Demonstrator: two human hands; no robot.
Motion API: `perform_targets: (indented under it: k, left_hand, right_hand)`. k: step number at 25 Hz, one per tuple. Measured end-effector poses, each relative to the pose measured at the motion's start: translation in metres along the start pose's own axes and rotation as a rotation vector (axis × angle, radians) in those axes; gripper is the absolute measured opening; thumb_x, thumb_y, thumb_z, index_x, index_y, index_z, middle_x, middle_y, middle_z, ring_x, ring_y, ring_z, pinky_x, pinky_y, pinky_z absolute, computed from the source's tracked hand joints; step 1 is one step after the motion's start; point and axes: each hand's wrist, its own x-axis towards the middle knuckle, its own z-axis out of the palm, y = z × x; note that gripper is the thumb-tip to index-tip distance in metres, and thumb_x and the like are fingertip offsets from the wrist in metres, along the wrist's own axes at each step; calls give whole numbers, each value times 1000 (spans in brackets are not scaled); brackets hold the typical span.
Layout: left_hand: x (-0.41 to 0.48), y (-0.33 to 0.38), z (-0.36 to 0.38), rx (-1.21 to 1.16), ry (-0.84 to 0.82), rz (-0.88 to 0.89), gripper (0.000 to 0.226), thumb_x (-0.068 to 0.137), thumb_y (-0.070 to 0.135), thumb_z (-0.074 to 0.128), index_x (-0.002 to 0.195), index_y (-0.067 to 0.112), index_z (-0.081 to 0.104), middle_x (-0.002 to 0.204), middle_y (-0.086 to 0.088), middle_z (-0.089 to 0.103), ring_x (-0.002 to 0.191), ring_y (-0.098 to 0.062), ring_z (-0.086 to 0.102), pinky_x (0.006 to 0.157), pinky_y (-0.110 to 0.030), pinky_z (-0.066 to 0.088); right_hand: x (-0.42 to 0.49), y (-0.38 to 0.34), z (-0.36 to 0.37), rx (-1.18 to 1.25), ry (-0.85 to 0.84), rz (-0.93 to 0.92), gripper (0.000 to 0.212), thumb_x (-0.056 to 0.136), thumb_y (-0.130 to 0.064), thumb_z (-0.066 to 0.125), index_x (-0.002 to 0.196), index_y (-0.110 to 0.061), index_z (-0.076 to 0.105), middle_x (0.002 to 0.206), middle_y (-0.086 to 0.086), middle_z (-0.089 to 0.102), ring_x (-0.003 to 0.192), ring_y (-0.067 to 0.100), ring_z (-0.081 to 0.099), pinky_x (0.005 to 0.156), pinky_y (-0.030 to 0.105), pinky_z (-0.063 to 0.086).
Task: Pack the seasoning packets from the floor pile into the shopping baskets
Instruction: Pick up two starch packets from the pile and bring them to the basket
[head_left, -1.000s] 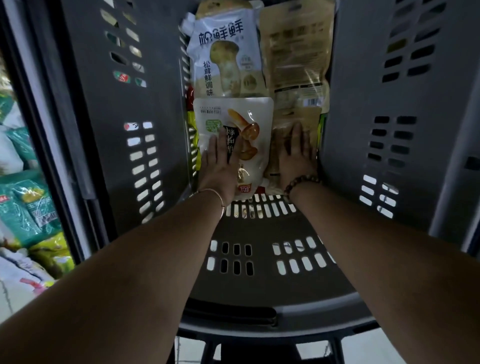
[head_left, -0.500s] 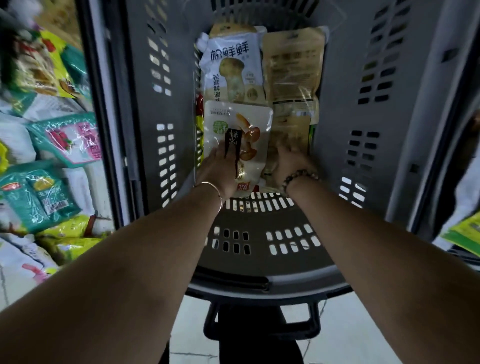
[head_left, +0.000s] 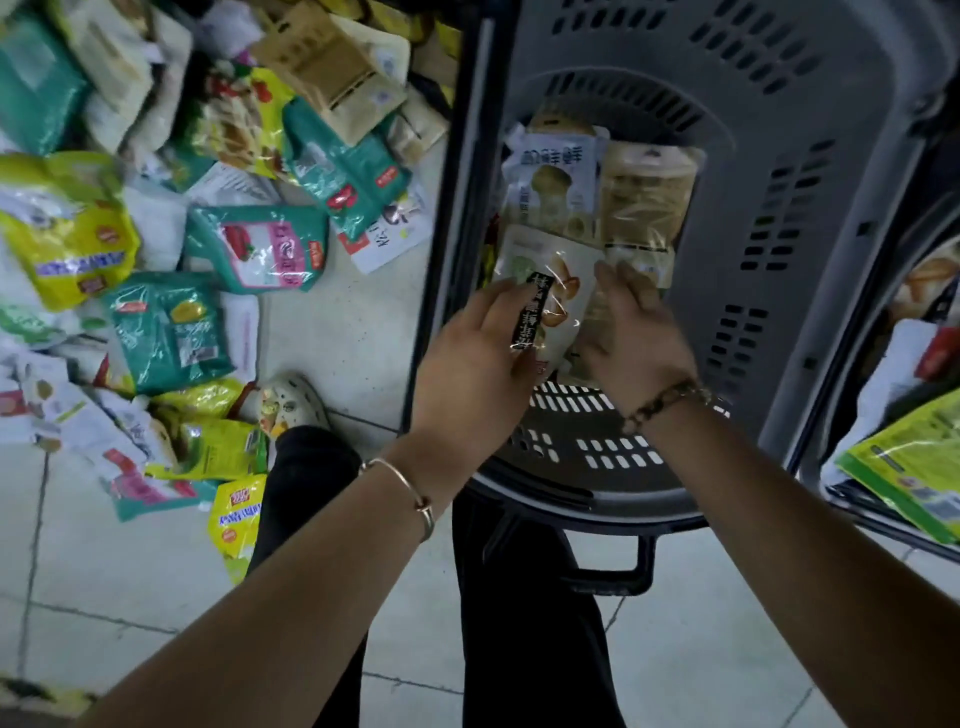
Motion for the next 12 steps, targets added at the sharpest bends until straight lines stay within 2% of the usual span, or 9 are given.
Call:
perform_targets:
  k: [4,6,9,12]
  left_hand:
    - [-24,-33,-67,-53,141,-108,50,77,7,64,127,7,55,131,-10,55,114,-32,57,89,-39,49]
    - [-36,-58,-93,-88,201,-196,50,79,8,63,128,9,55,132,-9,54,117,-29,55,93,-34,45]
    - [-55,-102,-127,-160,293,-379,51,81,10,64,130,14,53,132,-4,54,115,-20,52,91,-22,37]
    - [-80,-151,-156,-236,341,-527,52,82,13,63,132,18,51,132,-1,53,114,-21,53,90,-33,44]
  right_hand:
    - [-26,-77,-21,72,177,-176,66,81,-19,66,141,-18,38,145,9,38,126,31,44,98,45,44]
    - [-34,-121,-19,113,180,-289,63,78,-16,68,137,-16,45,140,11,45,123,31,47,95,44,45]
    - [-33,-186,0,8,66,-380,64,79,-21,68,138,-21,44,143,7,42,126,26,45,95,38,43]
    - [-23,-248,29,-44,-86,-390,62,83,-23,63,140,-22,39,146,5,35,132,23,36,105,35,35]
